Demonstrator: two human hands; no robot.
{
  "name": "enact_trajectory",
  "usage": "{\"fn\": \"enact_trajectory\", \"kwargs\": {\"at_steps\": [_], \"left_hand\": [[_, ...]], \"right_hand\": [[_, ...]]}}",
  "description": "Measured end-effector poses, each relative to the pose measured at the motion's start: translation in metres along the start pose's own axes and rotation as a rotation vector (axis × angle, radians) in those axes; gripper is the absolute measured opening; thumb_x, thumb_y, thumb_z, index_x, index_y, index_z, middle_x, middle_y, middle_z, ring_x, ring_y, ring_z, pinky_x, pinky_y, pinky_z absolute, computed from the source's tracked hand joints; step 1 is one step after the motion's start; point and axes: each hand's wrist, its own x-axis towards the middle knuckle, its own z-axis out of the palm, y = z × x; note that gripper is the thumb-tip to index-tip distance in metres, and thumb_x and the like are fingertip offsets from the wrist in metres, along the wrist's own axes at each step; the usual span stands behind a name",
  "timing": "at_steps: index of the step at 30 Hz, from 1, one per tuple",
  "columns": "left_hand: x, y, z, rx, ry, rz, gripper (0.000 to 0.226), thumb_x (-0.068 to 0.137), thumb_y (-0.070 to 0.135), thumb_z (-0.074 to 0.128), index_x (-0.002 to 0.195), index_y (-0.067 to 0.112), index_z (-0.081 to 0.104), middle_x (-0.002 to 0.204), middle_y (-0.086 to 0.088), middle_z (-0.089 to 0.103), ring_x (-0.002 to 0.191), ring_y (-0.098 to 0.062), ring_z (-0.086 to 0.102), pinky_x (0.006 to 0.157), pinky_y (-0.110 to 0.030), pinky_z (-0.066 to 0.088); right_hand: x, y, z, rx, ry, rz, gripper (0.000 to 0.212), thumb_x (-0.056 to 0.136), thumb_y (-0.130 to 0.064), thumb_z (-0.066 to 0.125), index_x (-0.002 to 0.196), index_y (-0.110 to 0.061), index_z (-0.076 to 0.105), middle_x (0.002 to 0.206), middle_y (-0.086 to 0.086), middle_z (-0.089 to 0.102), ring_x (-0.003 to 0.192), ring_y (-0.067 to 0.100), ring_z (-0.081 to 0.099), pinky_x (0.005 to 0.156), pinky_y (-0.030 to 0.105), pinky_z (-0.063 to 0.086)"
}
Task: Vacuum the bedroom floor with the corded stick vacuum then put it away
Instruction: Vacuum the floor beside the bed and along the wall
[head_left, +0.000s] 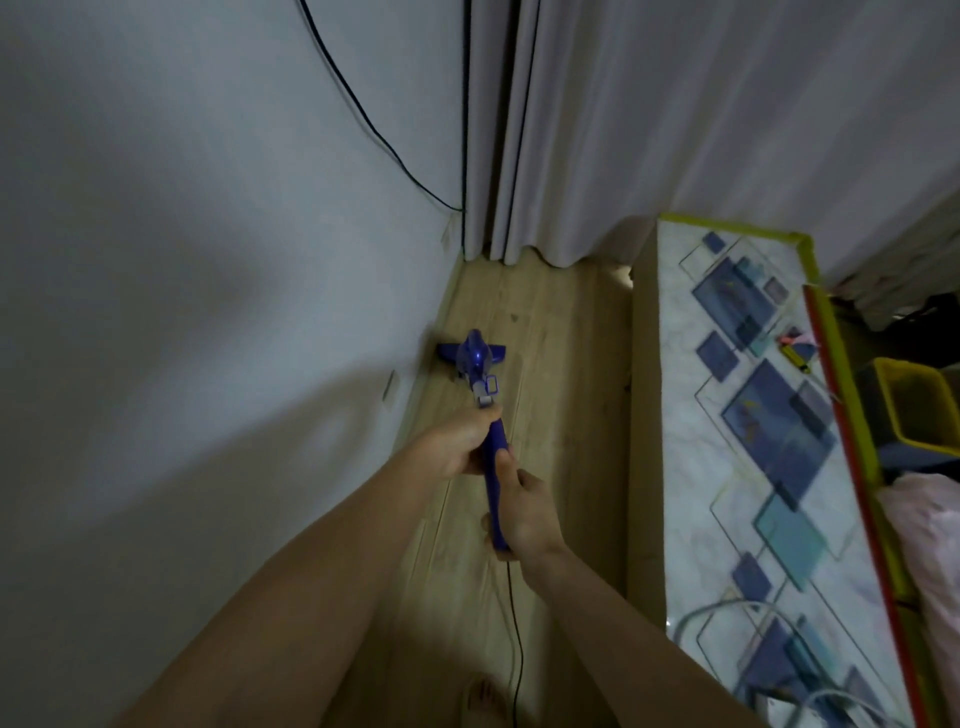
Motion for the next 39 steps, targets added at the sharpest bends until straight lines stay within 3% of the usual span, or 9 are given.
{"fn": "enact_trajectory", "kwargs": {"at_steps": [6,11,13,15,20,24,27,32,39], "left_hand": [[-0.003,-0.013,0.002,0.006,0.007,-0.006,0.033,0.102,0.037,0.044,0.1,0.004,0.05,0.074,-0.01,0.058,0.06,-0.019,0.059,0.051,-0.029,0.054],[-0.028,-0.041,0.01,-0.018,-0.047,0.009,0.033,0.101,0.035,0.046,0.105,0.002,0.052,0.079,-0.012,0.061,0.069,-0.021,0.061,0.076,-0.037,0.055],[-0.046,-0.052,0.016,-0.04,-0.076,0.009,0.033,0.099,0.035,0.05,0.104,0.003,0.055,0.081,-0.012,0.063,0.072,-0.022,0.063,0.069,-0.035,0.056],[-0.065,-0.063,0.02,-0.026,-0.101,0.003,0.031,0.097,0.035,0.054,0.102,0.004,0.058,0.083,-0.012,0.065,0.073,-0.022,0.065,0.065,-0.033,0.055],[-0.117,-0.097,0.026,0.006,-0.15,-0.007,0.025,0.094,0.03,0.059,0.097,0.005,0.059,0.084,-0.012,0.067,0.078,-0.023,0.067,0.07,-0.035,0.056],[-0.146,-0.125,0.007,0.114,-0.206,-0.051,0.039,0.088,0.034,0.065,0.109,0.001,0.062,0.09,-0.013,0.071,0.076,-0.022,0.071,0.064,-0.033,0.057],[-0.163,-0.137,-0.013,0.238,-0.235,-0.078,0.052,0.089,0.039,0.062,0.122,-0.001,0.058,0.104,-0.015,0.069,0.087,-0.023,0.068,0.072,-0.033,0.057],[-0.17,-0.142,-0.036,0.272,-0.207,-0.054,0.047,0.093,0.041,0.058,0.119,0.003,0.059,0.09,-0.01,0.07,0.077,-0.019,0.068,0.067,-0.03,0.054],[-0.142,-0.121,-0.013,0.261,-0.148,-0.042,0.049,0.096,0.041,0.052,0.124,0.0,0.055,0.105,-0.015,0.068,0.088,-0.025,0.067,0.071,-0.036,0.057]], "right_hand": [[-0.008,0.009,0.0,-0.007,-0.024,0.005,0.038,0.102,-0.047,0.03,0.09,-0.019,0.052,0.063,0.007,0.051,0.046,0.015,0.047,0.045,0.026,0.039],[-0.049,0.016,-0.021,-0.148,-0.031,0.003,0.041,0.103,-0.048,0.028,0.104,-0.014,0.051,0.062,0.004,0.054,0.047,0.013,0.05,0.045,0.024,0.042],[-0.071,0.019,-0.032,-0.175,-0.041,0.01,0.044,0.102,-0.05,0.029,0.111,-0.012,0.049,0.068,0.006,0.057,0.052,0.015,0.053,0.047,0.026,0.044],[-0.097,0.02,-0.041,-0.176,-0.042,0.016,0.044,0.101,-0.05,0.029,0.104,-0.011,0.049,0.072,0.008,0.058,0.055,0.016,0.054,0.049,0.027,0.046],[-0.164,0.03,-0.045,-0.168,-0.01,0.064,0.045,0.102,-0.048,0.029,0.099,-0.008,0.05,0.072,0.009,0.058,0.045,0.012,0.051,0.04,0.022,0.042],[-0.217,0.043,-0.018,-0.014,0.003,0.169,0.041,0.103,-0.047,0.028,0.097,-0.011,0.048,0.072,0.007,0.055,0.049,0.013,0.05,0.039,0.021,0.04],[-0.242,0.058,0.016,0.102,0.04,0.188,0.037,0.103,-0.046,0.029,0.103,-0.013,0.047,0.074,0.007,0.056,0.051,0.014,0.052,0.039,0.021,0.04],[-0.243,0.069,0.048,0.172,0.061,0.126,0.035,0.103,-0.046,0.029,0.092,-0.018,0.048,0.082,0.011,0.057,0.055,0.015,0.054,0.04,0.021,0.041],[-0.21,0.063,0.021,0.078,0.079,0.099,0.04,0.103,-0.046,0.033,0.092,-0.012,0.051,0.069,0.005,0.055,0.048,0.013,0.052,0.043,0.023,0.042]]}}
